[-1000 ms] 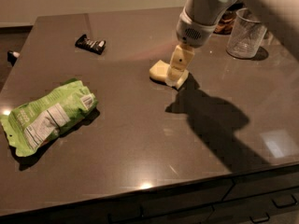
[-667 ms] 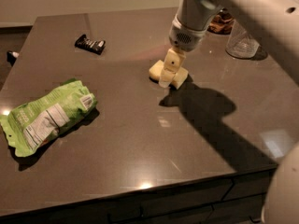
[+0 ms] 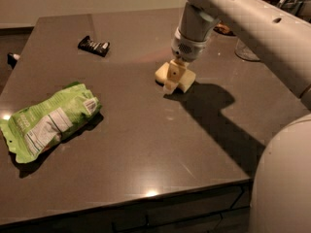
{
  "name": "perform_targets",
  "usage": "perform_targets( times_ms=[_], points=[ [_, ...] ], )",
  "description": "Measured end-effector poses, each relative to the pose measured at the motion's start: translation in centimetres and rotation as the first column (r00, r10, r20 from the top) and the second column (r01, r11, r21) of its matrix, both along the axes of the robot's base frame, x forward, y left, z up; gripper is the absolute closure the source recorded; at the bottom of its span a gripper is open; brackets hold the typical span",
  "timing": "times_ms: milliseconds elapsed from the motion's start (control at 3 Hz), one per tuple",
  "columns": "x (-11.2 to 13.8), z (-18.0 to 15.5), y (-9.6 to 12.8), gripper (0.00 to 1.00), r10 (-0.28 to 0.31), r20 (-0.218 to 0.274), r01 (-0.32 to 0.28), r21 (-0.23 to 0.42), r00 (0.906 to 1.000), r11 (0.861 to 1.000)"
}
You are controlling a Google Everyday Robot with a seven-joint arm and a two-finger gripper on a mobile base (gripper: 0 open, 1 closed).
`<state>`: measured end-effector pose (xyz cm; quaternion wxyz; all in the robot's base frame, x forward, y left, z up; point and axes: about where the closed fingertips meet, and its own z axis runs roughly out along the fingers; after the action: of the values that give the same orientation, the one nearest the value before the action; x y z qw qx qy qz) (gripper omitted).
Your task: Move sponge near green rice chip bag
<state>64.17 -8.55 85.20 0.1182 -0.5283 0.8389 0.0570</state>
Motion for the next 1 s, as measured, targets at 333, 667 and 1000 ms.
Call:
perform_targets(
  times_ms=[333, 667, 1000],
  points=[
    [0.3, -0.3, 0.4, 0.47, 0.006, -0.019, -0.006, 0.003, 0.9998, 1.000],
    [0.2, 1.1, 2.8, 0.78, 0.064, -0.005, -0.063, 0.024, 0.9980, 0.998],
    [-0.9, 2.5, 6.5, 0.99, 0.167, 0.016, -0.167, 0.052, 0.9859, 0.985]
  ],
)
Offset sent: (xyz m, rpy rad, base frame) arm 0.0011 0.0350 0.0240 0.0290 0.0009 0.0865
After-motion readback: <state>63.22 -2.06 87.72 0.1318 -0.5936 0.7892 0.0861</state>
